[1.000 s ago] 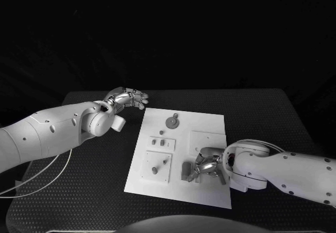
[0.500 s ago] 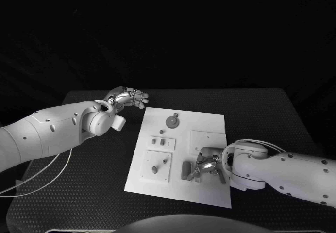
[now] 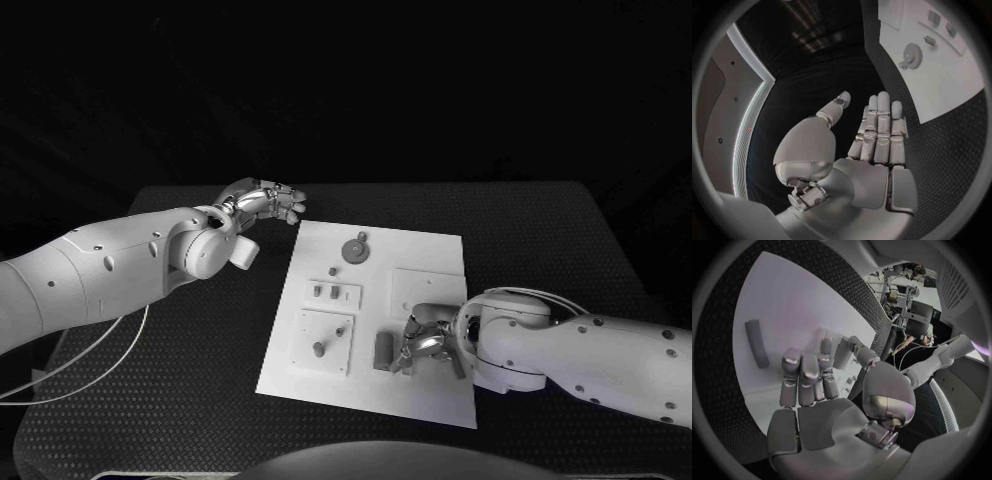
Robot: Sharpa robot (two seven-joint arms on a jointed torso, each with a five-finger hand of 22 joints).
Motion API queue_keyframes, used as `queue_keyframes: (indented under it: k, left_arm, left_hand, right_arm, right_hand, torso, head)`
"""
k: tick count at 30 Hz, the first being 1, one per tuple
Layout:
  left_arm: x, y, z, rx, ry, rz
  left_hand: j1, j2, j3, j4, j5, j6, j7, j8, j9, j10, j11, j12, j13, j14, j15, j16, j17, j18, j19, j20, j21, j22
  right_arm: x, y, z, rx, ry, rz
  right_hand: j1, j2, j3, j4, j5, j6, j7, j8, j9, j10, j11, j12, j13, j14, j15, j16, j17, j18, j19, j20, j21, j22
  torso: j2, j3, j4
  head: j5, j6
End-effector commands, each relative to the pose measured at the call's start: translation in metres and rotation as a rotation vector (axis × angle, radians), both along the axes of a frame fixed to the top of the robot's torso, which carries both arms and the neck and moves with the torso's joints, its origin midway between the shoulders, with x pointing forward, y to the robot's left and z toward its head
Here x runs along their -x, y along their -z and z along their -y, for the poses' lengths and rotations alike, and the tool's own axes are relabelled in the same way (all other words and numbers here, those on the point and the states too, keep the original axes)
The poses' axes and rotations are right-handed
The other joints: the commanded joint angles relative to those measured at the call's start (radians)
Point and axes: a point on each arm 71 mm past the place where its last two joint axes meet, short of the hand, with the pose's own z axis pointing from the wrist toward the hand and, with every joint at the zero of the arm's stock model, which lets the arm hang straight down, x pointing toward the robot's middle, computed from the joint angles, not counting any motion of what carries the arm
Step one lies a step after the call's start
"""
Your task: Assemble the parts on the task board
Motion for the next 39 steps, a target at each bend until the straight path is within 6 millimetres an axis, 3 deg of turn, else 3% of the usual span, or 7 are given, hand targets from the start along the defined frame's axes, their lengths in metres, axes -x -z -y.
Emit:
queue_keyframes:
  k: [1,8,17,27,33,39]
  left_arm:
    - [0.0,-0.001,0.002,0.012,0.012,0.0]
    - [0.0,-0.001,0.002,0.012,0.014,-0.001]
    - [0.0,-0.001,0.002,0.011,0.013,-0.001]
    - [0.0,-0.001,0.0,0.009,0.009,-0.001]
    - [0.0,-0.001,0.001,0.009,0.009,0.0]
    - [0.0,-0.001,0.003,0.011,0.012,0.002]
  left_hand:
    - [-0.01,-0.003,0.002,0.006,-0.003,-0.007,0.0,0.004,-0.001,-0.004,0.0,0.004,0.0,0.005,0.004,-0.004,0.001,0.002,0.003,0.001,-0.006,0.002]
    - [-0.009,-0.003,0.003,0.005,-0.003,-0.007,0.0,0.004,-0.001,-0.004,0.0,0.004,0.0,0.005,0.004,-0.004,0.002,0.002,0.003,0.001,-0.006,0.002]
    - [-0.008,-0.003,0.003,0.005,-0.003,-0.007,-0.001,0.004,-0.001,-0.004,0.0,0.004,0.0,0.005,0.004,-0.005,0.002,0.002,0.004,0.001,-0.006,0.003]
    - [-0.008,-0.003,0.003,0.005,-0.004,-0.007,0.0,0.004,-0.001,-0.004,0.0,0.004,0.0,0.005,0.004,-0.005,0.003,0.002,0.004,0.001,-0.007,0.003]
    - [-0.008,-0.004,0.003,0.005,-0.004,-0.007,0.0,0.004,-0.001,-0.004,0.0,0.004,0.0,0.005,0.004,-0.005,0.003,0.002,0.004,0.001,-0.007,0.004]
    - [-0.009,-0.004,0.003,0.005,-0.004,-0.007,0.0,0.005,-0.001,-0.004,0.0,0.004,0.0,0.005,0.004,-0.006,0.004,0.002,0.004,0.001,-0.007,0.004]
  right_arm:
    - [-0.002,0.0,0.001,0.02,0.001,0.016]
    - [-0.001,-0.001,-0.002,0.019,-0.001,0.024]
    - [-0.001,-0.001,0.001,0.012,0.001,0.021]
    - [-0.003,-0.016,0.017,-0.115,0.034,0.024]
    - [-0.012,-0.032,0.031,-0.243,0.079,0.081]
    - [-0.021,-0.038,0.06,-0.231,0.132,0.097]
  right_hand:
    - [0.01,0.0,0.0,-0.006,0.007,0.006,-0.001,-0.005,-0.001,0.009,-0.001,-0.004,0.001,0.006,0.001,0.006,0.002,0.04,0.007,0.0,0.004,-0.002]
    - [0.027,-0.016,0.0,-0.035,0.019,0.012,-0.001,-0.007,-0.002,0.015,-0.001,-0.006,0.004,0.014,0.002,0.009,0.005,0.04,0.011,0.003,0.009,-0.004]
    - [0.023,-0.026,-0.005,-0.032,0.013,0.013,-0.001,-0.008,-0.003,0.017,-0.001,-0.008,0.005,0.014,0.002,0.007,0.005,0.04,0.012,0.005,0.009,-0.006]
    - [0.029,-0.093,-0.001,-0.002,0.005,0.0,0.005,-0.019,-0.006,0.014,0.004,-0.014,0.011,0.002,0.005,-0.011,-0.005,0.04,0.009,0.008,0.005,-0.015]
    - [0.031,-0.091,-0.002,0.012,0.005,-0.006,0.006,-0.021,-0.004,0.017,0.005,-0.005,0.019,-0.012,0.006,-0.028,-0.018,0.04,0.006,0.009,0.003,-0.019]
    - [0.042,-0.091,-0.004,0.017,0.003,-0.029,0.013,-0.032,-0.004,0.026,0.011,0.008,0.029,-0.012,0.007,-0.03,-0.019,0.04,0.007,0.007,0.003,-0.022]
  torso:
    - [0.0,0.0001,-0.0001]
    - [0.0,-0.0002,-0.0005]
    - [0.0,-0.0001,0.0004]
    - [0.0,0.0013,-0.0013]
    - [-0.003,0.0043,-0.0049]
    - [-0.002,0.0077,-0.008]
  head:
    - [0.0,-0.001]
    - [-0.002,-0.002]
    - [-0.003,0.0]
    - [-0.005,0.005]
    - [-0.009,0.012]
    - [-0.013,0.015]
